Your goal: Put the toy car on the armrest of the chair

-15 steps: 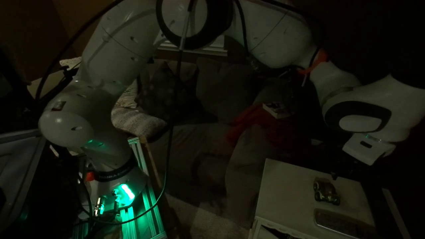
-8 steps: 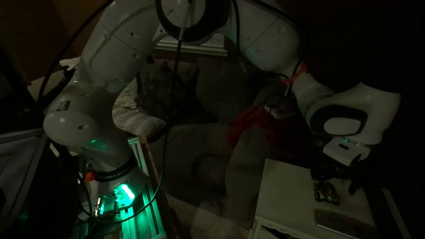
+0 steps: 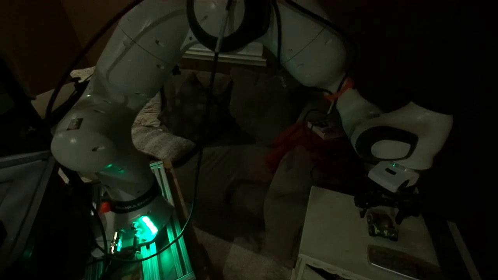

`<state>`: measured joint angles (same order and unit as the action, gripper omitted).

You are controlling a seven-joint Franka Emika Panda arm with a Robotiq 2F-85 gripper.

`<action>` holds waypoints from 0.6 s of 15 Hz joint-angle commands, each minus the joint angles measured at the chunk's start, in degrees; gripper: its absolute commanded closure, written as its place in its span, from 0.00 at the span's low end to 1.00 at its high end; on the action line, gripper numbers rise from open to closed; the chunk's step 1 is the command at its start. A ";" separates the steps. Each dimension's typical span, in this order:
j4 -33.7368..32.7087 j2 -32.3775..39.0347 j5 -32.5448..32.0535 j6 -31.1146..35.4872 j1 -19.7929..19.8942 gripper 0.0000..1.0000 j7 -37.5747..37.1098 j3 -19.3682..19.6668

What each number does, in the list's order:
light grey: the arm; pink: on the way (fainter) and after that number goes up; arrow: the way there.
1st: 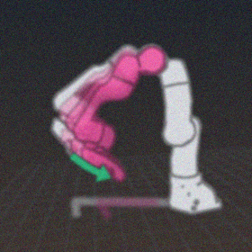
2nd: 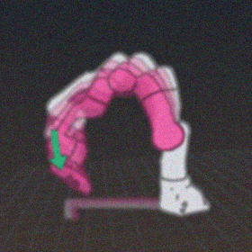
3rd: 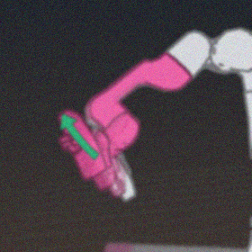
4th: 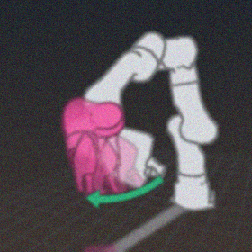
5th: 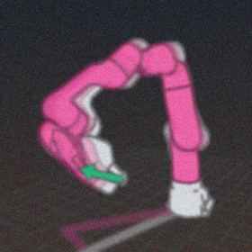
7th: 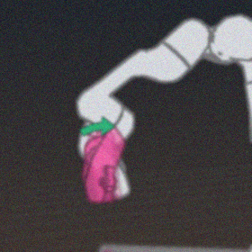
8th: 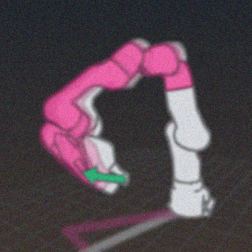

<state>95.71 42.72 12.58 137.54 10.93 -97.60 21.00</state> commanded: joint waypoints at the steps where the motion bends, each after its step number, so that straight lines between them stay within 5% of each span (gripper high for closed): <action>1: -2.01 1.92 -1.83 -0.57 -0.01 0.00 -3.37 0.17; 6: -4.84 4.75 -1.83 -0.96 0.26 0.00 -5.34 0.05; 9: -6.49 6.08 -1.99 -1.17 0.31 0.34 -6.38 0.14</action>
<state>92.47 46.73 12.35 137.52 11.00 -101.11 21.06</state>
